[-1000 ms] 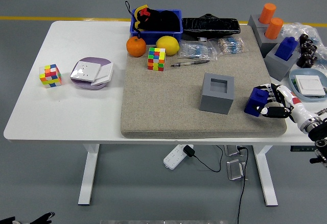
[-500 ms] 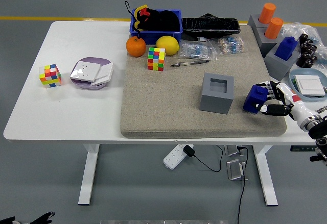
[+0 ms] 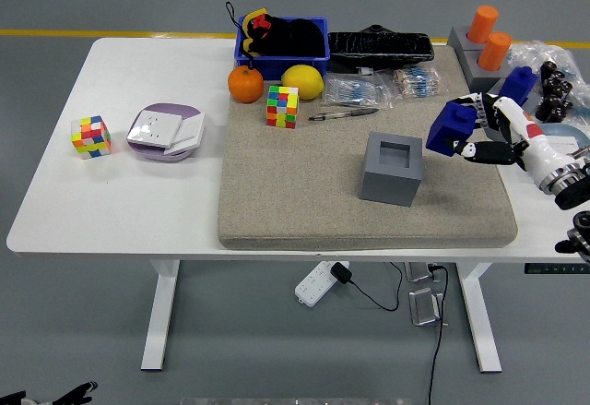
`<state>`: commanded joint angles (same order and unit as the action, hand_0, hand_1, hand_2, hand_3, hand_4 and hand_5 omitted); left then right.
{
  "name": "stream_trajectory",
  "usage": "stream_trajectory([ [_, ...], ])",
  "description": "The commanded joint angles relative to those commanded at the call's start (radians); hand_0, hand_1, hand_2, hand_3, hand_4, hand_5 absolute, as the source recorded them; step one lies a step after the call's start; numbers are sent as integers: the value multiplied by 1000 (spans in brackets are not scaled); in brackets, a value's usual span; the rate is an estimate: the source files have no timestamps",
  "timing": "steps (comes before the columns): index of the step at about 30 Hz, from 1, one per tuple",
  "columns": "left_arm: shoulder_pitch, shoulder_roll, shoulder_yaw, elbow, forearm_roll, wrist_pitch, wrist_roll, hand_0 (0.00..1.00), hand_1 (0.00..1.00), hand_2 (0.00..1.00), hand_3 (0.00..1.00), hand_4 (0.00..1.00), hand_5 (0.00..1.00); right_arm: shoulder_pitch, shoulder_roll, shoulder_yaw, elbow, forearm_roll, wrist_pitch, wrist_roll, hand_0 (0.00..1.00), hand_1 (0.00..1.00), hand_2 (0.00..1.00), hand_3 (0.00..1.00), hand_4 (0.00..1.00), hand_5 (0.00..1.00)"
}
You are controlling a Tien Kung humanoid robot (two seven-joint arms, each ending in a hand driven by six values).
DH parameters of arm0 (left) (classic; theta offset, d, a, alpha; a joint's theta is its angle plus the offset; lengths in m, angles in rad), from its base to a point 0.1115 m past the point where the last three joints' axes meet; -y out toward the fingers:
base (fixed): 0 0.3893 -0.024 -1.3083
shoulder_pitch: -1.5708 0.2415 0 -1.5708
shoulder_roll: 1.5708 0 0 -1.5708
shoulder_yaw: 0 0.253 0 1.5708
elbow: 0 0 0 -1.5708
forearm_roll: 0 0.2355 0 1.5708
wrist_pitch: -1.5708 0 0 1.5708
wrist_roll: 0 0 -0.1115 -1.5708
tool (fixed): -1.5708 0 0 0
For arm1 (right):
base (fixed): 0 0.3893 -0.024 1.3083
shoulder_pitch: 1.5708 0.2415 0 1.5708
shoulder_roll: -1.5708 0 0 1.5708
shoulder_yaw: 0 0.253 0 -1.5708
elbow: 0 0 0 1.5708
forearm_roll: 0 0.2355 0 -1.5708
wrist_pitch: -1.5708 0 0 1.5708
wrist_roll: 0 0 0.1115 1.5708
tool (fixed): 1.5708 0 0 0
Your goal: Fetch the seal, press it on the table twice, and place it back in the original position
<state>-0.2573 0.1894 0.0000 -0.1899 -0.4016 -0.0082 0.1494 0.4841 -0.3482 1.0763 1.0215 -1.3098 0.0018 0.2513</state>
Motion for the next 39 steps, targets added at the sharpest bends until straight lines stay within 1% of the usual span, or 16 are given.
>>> stream_trajectory([
  [4, -1, 1, 0, -1, 0, 0, -2, 814, 791, 768, 804, 693, 422, 30, 6, -39, 3, 13, 5, -1, 561, 442, 453, 466, 668, 2],
  [11, -2, -1, 0, -1, -1, 0, -2, 814, 791, 768, 804, 693, 422, 82, 18, -131, -14, 34, 11, 0, 560, 442, 453, 466, 670, 2],
  [20, -3, 0, 0, 0, -1, -1, 0, 814, 791, 768, 803, 693, 422, 135, 15, -218, -38, 55, 22, 1, 559, 439, 450, 465, 674, 2],
  [31, -6, 1, 0, -1, 0, -2, -1, 814, 790, 768, 802, 693, 422, 160, 3, -275, -60, 62, 40, -4, 559, 439, 451, 466, 677, 2],
  [39, -7, 3, 0, -2, 2, -1, -1, 814, 790, 768, 803, 694, 422, 161, 10, -281, -69, 64, 40, -6, 560, 438, 450, 463, 680, 2],
])
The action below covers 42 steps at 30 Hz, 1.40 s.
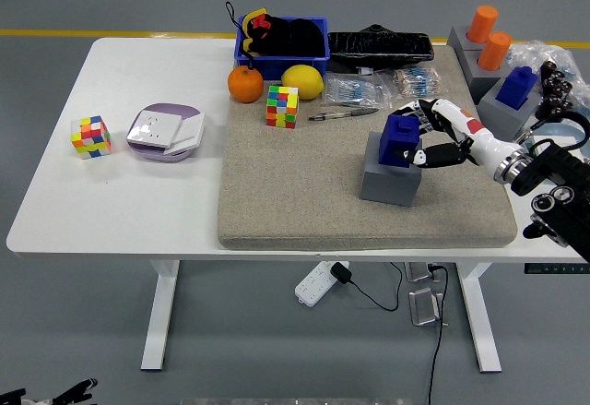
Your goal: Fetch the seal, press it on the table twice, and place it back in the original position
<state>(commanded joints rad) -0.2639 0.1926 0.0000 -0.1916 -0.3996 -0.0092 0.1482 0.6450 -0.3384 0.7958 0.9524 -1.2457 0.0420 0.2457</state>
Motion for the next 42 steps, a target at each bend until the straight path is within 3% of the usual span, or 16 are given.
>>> stream_trajectory([
  [42, 0, 3, 0, -1, 7, 0, 1, 815, 790, 768, 804, 694, 420, 17, -11, -15, -19, -17, -2, 7, 559, 438, 450, 467, 688, 2],
])
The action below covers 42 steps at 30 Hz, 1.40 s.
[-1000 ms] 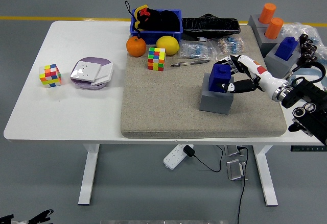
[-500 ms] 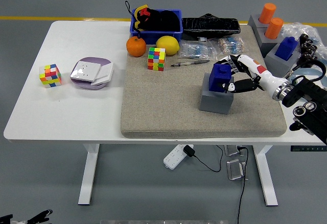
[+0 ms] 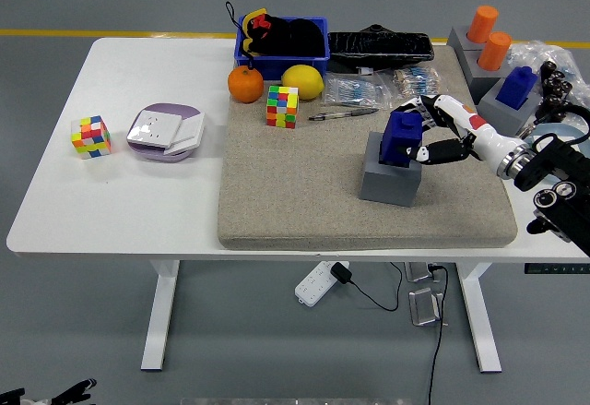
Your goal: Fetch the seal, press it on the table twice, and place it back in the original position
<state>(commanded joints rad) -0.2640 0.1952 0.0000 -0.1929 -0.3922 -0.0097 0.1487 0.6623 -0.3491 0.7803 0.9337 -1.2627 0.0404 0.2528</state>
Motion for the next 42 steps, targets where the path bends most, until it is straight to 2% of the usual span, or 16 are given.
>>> stream_trajectory([
  [42, 0, -5, 0, 2, -6, -1, -1, 814, 791, 768, 804, 695, 425, -1, 21, -16, -16, 3, -7, 0, 558, 437, 450, 468, 689, 2],
])
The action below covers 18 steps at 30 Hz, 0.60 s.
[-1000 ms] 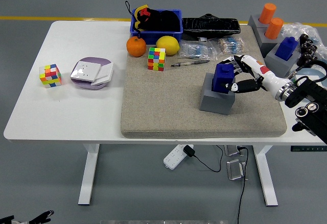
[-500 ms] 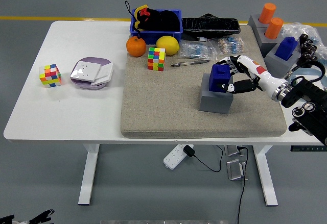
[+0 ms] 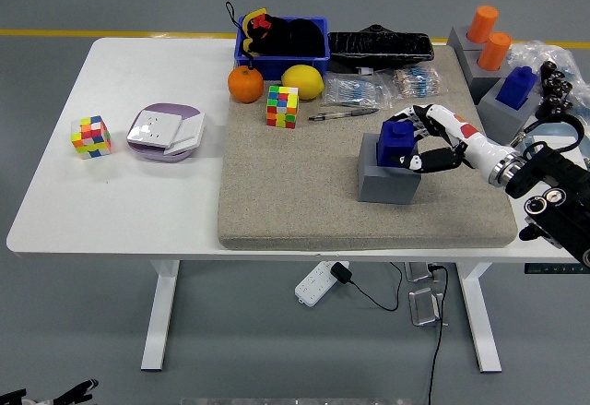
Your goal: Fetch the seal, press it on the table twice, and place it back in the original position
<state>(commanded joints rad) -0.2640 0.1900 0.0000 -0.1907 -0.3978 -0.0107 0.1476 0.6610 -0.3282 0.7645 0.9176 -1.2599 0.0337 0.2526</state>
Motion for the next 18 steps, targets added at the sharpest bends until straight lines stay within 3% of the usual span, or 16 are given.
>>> stream_trajectory([
  [16, -1, -1, 0, 0, 0, -1, 0, 814, 791, 770, 804, 695, 424, 5, 2, -8, -8, 23, -9, 13, 582, 466, 484, 516, 665, 2],
  [18, 0, -1, 0, 0, 0, -1, 0, 814, 790, 770, 804, 695, 424, 5, 3, -9, -7, 23, -10, 14, 638, 525, 542, 568, 679, 2],
])
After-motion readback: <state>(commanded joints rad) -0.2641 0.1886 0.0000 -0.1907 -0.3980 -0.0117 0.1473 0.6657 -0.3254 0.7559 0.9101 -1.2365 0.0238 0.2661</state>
